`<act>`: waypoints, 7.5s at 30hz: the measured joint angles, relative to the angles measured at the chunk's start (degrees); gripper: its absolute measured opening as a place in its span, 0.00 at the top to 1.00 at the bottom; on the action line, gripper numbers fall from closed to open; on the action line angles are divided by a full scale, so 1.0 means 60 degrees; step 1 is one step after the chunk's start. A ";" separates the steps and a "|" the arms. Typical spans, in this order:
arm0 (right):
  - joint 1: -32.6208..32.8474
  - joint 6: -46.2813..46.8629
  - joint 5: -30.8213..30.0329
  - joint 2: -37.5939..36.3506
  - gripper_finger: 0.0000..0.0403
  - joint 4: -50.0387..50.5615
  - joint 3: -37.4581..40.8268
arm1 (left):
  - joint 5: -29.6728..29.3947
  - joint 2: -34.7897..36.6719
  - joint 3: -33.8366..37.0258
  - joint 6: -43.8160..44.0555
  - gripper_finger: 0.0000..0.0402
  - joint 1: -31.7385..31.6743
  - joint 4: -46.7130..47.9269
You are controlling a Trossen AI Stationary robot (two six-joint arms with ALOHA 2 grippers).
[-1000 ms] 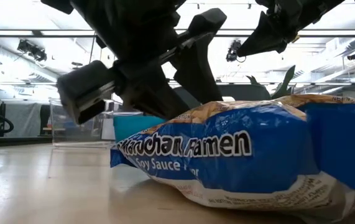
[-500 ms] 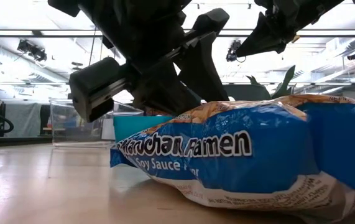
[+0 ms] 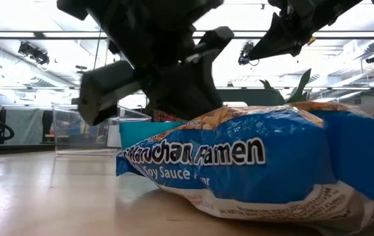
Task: Sort Maruchan noodles
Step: Put the blue noodle pack into the blue bin
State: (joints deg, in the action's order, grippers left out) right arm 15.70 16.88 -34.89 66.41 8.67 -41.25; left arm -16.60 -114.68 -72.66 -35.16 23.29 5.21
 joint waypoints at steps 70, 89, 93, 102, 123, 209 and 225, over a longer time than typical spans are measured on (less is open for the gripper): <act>0.0067 -0.0623 0.0169 0.0000 0.90 -0.0924 -0.0004 | 0.1749 0.3674 -0.0011 0.2025 0.97 -0.6775 0.4518; 0.0103 -0.0651 0.0259 0.0000 0.90 -0.1093 -0.0004 | 0.1852 0.3674 -0.0011 0.4772 0.97 -0.5987 0.3867; 0.0103 -0.0729 0.0257 0.0000 0.90 -0.1085 -0.0004 | 0.1891 0.3674 -0.0011 0.4406 0.97 -0.5797 0.3570; 0.0054 -0.0750 0.0251 0.0000 0.90 -0.1082 -0.0004 | 0.1443 0.3674 -0.0011 0.4251 0.86 -0.5831 0.3719; 0.0030 -0.0772 0.0248 0.0000 0.90 -0.1012 -0.0004 | 0.0354 0.3674 -0.0011 0.4143 0.67 -0.6229 0.5429; 0.0048 -0.0731 0.0251 0.0000 0.90 -0.1436 0.0000 | 0.0789 -0.0130 -0.0157 0.6513 0.55 0.1166 0.2540; -0.0032 -0.0749 0.0240 0.0001 0.90 -0.1435 0.0000 | 0.0719 0.0513 -0.0157 0.5954 0.98 0.0872 0.3072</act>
State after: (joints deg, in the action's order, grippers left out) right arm 15.51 12.38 -33.45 66.42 0.05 -41.25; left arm -12.29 -111.60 -73.60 0.56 28.52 23.64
